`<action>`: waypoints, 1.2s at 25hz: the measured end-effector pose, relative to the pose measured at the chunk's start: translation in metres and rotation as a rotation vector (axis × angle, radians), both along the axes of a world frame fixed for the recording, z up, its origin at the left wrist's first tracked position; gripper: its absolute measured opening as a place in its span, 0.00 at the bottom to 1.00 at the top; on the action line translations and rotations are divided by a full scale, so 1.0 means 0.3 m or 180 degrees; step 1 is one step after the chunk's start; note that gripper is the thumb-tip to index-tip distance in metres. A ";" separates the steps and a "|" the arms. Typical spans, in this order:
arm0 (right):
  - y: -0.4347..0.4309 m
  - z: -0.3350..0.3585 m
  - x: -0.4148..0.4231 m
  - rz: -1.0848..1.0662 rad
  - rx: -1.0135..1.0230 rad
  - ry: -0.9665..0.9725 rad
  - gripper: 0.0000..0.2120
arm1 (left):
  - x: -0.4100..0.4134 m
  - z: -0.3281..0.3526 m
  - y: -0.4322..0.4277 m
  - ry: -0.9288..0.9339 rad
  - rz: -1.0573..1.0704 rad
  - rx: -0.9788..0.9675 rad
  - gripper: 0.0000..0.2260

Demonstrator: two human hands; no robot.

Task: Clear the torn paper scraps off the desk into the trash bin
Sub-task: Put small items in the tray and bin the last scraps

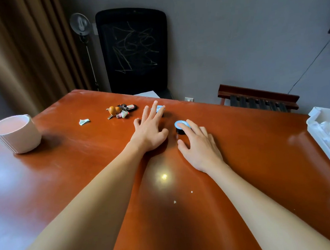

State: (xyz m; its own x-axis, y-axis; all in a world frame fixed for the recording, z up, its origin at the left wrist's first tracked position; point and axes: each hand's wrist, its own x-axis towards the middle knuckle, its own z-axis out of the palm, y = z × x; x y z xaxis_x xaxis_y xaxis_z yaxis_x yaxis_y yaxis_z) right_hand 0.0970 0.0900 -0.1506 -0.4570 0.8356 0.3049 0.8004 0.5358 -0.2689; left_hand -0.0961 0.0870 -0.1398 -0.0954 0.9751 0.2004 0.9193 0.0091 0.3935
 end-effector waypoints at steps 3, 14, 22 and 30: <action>0.001 -0.003 -0.002 -0.0006 0.0010 -0.0012 0.26 | 0.001 -0.001 0.011 0.0108 -0.0008 -0.0090 0.33; -0.011 0.007 0.002 -0.0046 -0.0008 0.0112 0.25 | 0.008 -0.010 -0.024 0.0071 0.0063 0.0555 0.23; -0.014 0.011 -0.001 -0.0061 0.0006 0.0092 0.26 | 0.002 -0.018 -0.005 0.0070 0.0149 0.0551 0.21; -0.008 0.004 -0.003 -0.0067 0.0015 0.0106 0.26 | 0.012 -0.006 0.023 0.0221 -0.0132 -0.0020 0.26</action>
State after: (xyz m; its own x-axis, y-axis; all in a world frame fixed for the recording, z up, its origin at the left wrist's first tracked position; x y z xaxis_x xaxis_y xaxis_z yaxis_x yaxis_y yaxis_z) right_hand 0.0962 0.0875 -0.1493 -0.4289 0.8434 0.3236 0.8021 0.5203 -0.2930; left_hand -0.0926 0.0940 -0.1415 -0.0410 0.9792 0.1989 0.9440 -0.0272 0.3288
